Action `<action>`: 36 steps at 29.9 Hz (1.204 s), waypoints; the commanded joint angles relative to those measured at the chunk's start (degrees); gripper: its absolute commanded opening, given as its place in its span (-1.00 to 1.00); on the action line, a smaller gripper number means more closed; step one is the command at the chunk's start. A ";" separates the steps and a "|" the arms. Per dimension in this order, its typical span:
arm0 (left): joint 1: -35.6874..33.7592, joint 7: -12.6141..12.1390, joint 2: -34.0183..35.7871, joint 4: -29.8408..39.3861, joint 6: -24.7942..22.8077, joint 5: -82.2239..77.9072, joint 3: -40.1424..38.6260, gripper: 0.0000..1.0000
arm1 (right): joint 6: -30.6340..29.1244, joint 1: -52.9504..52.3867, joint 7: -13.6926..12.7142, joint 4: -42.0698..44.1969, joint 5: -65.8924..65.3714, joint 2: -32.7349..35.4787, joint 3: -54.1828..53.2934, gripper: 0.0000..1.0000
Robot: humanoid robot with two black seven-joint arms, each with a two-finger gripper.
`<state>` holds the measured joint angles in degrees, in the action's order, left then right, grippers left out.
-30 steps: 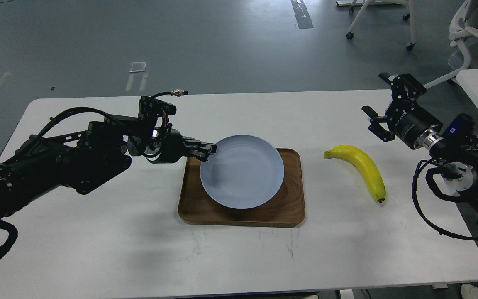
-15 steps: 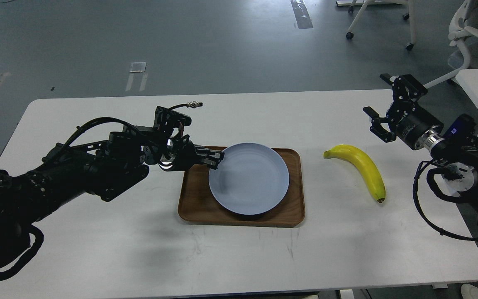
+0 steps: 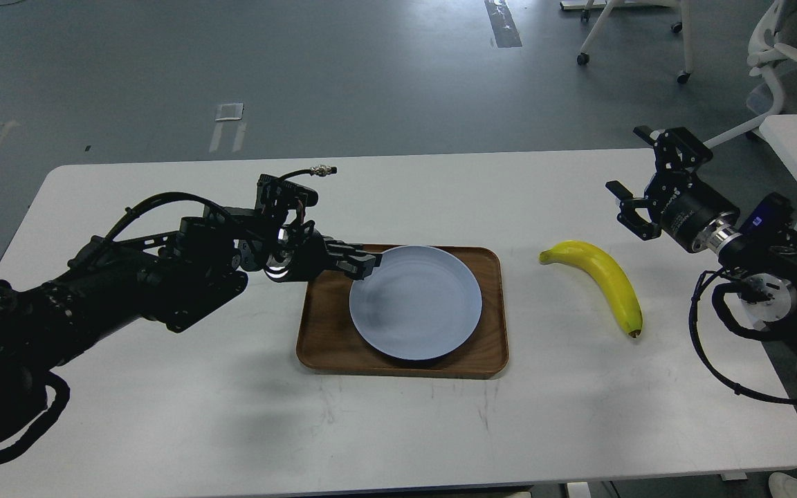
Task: Place banana on plate with both arms
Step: 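Release the plate and raise the left gripper away from the tray, then lower the right gripper onto the yellow banana and grasp it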
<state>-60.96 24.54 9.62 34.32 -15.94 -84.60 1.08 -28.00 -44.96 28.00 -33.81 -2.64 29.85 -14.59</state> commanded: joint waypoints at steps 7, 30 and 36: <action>-5.49 1.99 6.98 3.73 -0.41 53.59 -3.54 0.95 | 0.00 -0.66 0.00 -1.26 -0.35 1.44 0.17 0.97; 18.86 2.62 13.94 14.11 -12.06 70.37 -31.32 0.95 | 0.00 -9.52 0.00 -6.62 -29.41 9.61 11.32 0.97; 18.77 2.62 12.79 14.20 -12.06 68.79 -31.14 0.95 | 0.00 -15.94 0.00 -8.56 -47.18 14.53 16.95 0.97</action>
<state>-42.12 27.16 22.59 48.48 -28.01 -14.54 -30.23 -28.02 -58.49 28.01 -41.62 -42.76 42.60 -0.03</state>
